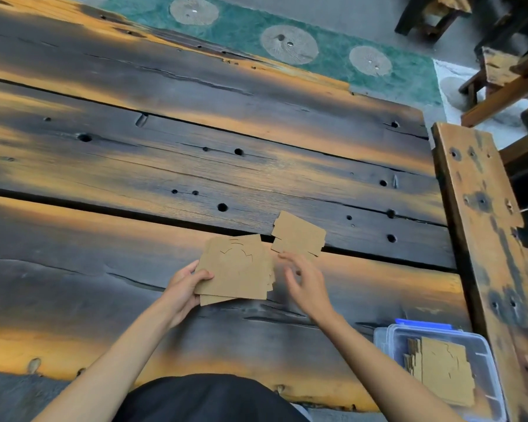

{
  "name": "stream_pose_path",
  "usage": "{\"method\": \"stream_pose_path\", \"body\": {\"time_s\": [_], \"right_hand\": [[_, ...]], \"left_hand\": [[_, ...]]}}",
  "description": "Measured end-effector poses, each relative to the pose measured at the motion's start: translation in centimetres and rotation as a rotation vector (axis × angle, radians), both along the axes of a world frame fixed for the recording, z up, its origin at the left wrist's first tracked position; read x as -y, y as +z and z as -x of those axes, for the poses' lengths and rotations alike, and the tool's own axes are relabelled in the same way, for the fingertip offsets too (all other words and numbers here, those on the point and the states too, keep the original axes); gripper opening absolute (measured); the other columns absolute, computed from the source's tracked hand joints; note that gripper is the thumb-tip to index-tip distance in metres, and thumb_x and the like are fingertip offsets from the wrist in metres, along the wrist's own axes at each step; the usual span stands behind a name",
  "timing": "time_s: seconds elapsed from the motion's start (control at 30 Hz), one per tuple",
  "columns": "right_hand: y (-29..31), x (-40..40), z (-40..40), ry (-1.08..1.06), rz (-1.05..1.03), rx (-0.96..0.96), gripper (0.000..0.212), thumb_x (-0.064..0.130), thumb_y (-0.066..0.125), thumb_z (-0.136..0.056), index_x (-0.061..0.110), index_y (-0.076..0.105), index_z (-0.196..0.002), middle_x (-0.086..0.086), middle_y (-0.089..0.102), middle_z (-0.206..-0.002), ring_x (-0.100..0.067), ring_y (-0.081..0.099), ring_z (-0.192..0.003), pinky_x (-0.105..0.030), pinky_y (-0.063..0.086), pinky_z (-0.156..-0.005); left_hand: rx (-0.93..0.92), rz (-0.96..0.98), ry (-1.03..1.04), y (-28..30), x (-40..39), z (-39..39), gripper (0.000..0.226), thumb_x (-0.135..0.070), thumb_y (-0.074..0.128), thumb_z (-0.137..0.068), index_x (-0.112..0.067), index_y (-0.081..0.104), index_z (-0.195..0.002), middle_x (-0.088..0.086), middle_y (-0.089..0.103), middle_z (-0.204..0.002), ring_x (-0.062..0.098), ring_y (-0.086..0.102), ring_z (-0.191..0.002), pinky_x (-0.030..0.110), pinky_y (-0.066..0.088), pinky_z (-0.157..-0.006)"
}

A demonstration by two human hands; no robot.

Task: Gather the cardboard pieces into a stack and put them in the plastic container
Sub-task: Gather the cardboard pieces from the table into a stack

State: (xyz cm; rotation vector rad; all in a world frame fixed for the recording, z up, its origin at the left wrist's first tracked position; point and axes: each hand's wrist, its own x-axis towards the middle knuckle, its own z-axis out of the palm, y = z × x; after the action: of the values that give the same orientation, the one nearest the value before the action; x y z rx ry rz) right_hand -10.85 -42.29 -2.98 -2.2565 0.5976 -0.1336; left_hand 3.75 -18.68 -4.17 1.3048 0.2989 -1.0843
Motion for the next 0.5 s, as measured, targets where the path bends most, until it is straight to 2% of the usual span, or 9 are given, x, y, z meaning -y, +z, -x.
{"method": "stream_pose_path", "body": {"time_s": [0.07, 0.13, 0.2, 0.3, 0.37, 0.43, 0.5], "right_hand": [[-0.9, 2.8, -0.4, -0.235, -0.131, -0.079, 0.032, 0.008, 0.053, -0.098, 0.014, 0.063, -0.128, 0.001, 0.068, -0.121, -0.017, 0.064, -0.113, -0.039, 0.052, -0.098], [-1.7, 5.6, -1.0, -0.426, -0.254, -0.172, 0.036, 0.011, 0.055, -0.098, 0.010, 0.054, -0.135, -0.005, 0.066, -0.114, -0.022, 0.065, -0.104, -0.043, 0.052, -0.098], [-2.5, 8.1, -1.7, -0.560, -0.284, -0.256, 0.045, 0.014, 0.057, -0.097, 0.010, 0.047, -0.141, -0.006, 0.067, -0.113, -0.025, 0.064, -0.104, -0.044, 0.049, -0.101], [-3.8, 10.6, -3.2, -0.659, -0.344, -0.350, 0.061, 0.023, 0.063, -0.095, 0.014, 0.036, -0.149, -0.003, 0.065, -0.111, -0.030, 0.061, -0.116, -0.044, 0.046, -0.105], [-4.4, 11.3, -4.4, -0.726, -0.428, -0.400, 0.071, 0.027, 0.068, -0.092, 0.015, 0.031, -0.151, -0.009, 0.064, -0.119, -0.036, 0.063, -0.116, -0.048, 0.049, -0.105], [-5.0, 11.5, -5.2, -0.759, -0.467, -0.451, 0.073, 0.025, 0.070, -0.087, 0.014, 0.030, -0.147, -0.016, 0.066, -0.121, -0.040, 0.068, -0.107, -0.052, 0.054, -0.098], [-5.4, 11.3, -5.6, -0.768, -0.478, -0.472, 0.069, 0.020, 0.069, -0.083, 0.013, 0.030, -0.141, -0.020, 0.071, -0.109, -0.037, 0.072, -0.089, -0.051, 0.059, -0.089]], "left_hand": [[0.002, -0.022, 0.009, -0.1, 0.6, -0.2, 0.036, 0.000, 0.053, -0.091, -0.010, 0.065, -0.124, 0.014, 0.073, -0.110, 0.028, 0.067, -0.095, 0.050, 0.062, -0.079], [0.010, -0.047, 0.013, -0.2, 1.1, -0.3, 0.036, 0.001, 0.053, -0.091, -0.009, 0.065, -0.123, 0.014, 0.073, -0.108, 0.027, 0.067, -0.094, 0.053, 0.060, -0.084], [0.010, -0.070, 0.016, -0.4, 1.6, -0.4, 0.035, 0.001, 0.053, -0.091, -0.009, 0.066, -0.123, 0.014, 0.072, -0.109, 0.027, 0.066, -0.095, 0.058, 0.056, -0.091], [-0.002, -0.101, 0.016, -0.9, 2.1, -0.4, 0.035, 0.000, 0.054, -0.091, -0.011, 0.067, -0.122, 0.015, 0.073, -0.112, 0.029, 0.065, -0.099, 0.060, 0.053, -0.096], [-0.006, -0.112, 0.011, -1.2, 2.4, -0.4, 0.035, -0.001, 0.055, -0.091, -0.012, 0.067, -0.122, 0.015, 0.074, -0.112, 0.028, 0.066, -0.099, 0.057, 0.056, -0.092], [-0.006, -0.126, 0.000, -1.4, 2.6, -0.5, 0.035, -0.001, 0.055, -0.091, -0.014, 0.068, -0.122, 0.013, 0.075, -0.112, 0.026, 0.067, -0.097, 0.050, 0.059, -0.086], [-0.003, -0.139, -0.013, -1.6, 2.7, -0.8, 0.036, -0.002, 0.055, -0.092, -0.016, 0.068, -0.121, 0.012, 0.076, -0.111, 0.026, 0.068, -0.097, 0.046, 0.060, -0.082]]}}
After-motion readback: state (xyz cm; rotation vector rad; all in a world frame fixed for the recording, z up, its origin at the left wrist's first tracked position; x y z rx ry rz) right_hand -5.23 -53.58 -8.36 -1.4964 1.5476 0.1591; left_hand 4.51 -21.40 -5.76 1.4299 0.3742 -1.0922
